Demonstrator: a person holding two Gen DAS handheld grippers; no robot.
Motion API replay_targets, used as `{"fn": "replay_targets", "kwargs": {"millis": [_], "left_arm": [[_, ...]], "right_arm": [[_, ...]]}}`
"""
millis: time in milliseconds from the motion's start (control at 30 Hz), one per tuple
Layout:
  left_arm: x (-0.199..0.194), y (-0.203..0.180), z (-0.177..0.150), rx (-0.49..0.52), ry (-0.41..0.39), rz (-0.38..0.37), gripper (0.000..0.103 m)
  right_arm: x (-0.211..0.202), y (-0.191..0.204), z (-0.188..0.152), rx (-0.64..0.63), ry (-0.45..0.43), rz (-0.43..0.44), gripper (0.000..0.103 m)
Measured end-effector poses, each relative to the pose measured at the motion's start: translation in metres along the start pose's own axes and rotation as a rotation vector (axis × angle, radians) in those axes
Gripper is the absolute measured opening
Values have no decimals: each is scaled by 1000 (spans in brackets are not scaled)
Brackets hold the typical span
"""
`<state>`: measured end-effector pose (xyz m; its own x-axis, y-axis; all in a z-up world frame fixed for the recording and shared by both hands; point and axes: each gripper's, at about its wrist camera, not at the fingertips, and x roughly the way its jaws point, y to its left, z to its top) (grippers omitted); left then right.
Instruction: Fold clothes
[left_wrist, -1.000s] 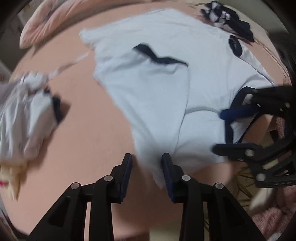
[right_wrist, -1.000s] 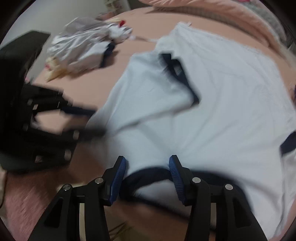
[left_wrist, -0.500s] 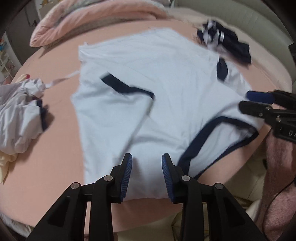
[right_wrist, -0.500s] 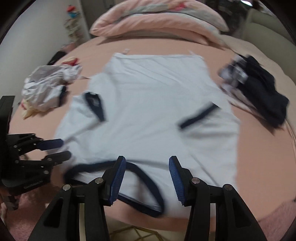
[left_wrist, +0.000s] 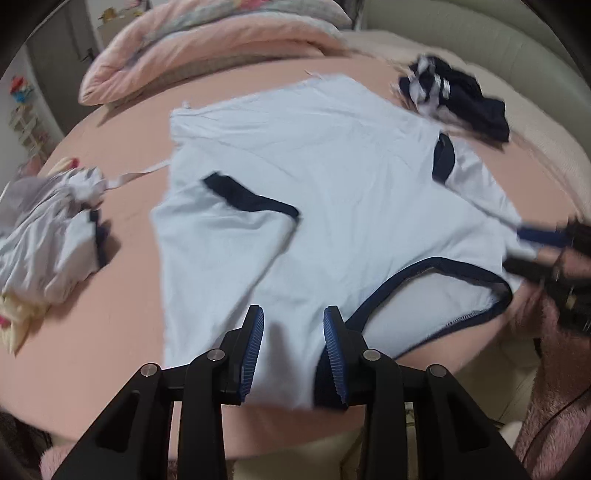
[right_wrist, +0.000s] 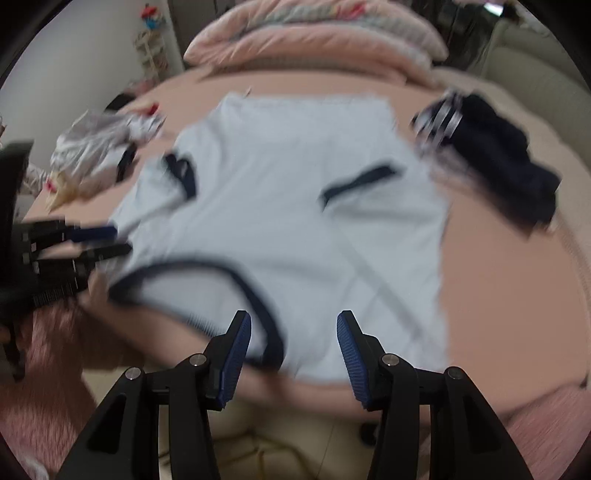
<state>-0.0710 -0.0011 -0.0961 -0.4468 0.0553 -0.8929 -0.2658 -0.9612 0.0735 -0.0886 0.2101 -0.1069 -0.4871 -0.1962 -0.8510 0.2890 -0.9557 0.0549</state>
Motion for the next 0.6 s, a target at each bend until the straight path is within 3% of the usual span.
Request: {"fn": "replay_targets", "kwargs": {"millis": [67,133,333,400,500,600], "left_arm": [[11,-4,1,20,30,18,31],[17,-6,-2,34,71,23,32],[4,11,-20,-32,109,-37,34],[0,16,-14,-26,130,-52,34],[-19,23,-1,-36,60,-115,34],[-30,36,26,-62,14,-134,34]], "right_arm": [[18,-4,9,14,36,-8,49],[39,-7,0,55,138,32,49],[21,-5,-29,59,143,83,49],[15,-3,-29,44,139,77,49],[-4,-3,-17,62,85,100,48],[-33,-8,21,63,-13,119,48]]}}
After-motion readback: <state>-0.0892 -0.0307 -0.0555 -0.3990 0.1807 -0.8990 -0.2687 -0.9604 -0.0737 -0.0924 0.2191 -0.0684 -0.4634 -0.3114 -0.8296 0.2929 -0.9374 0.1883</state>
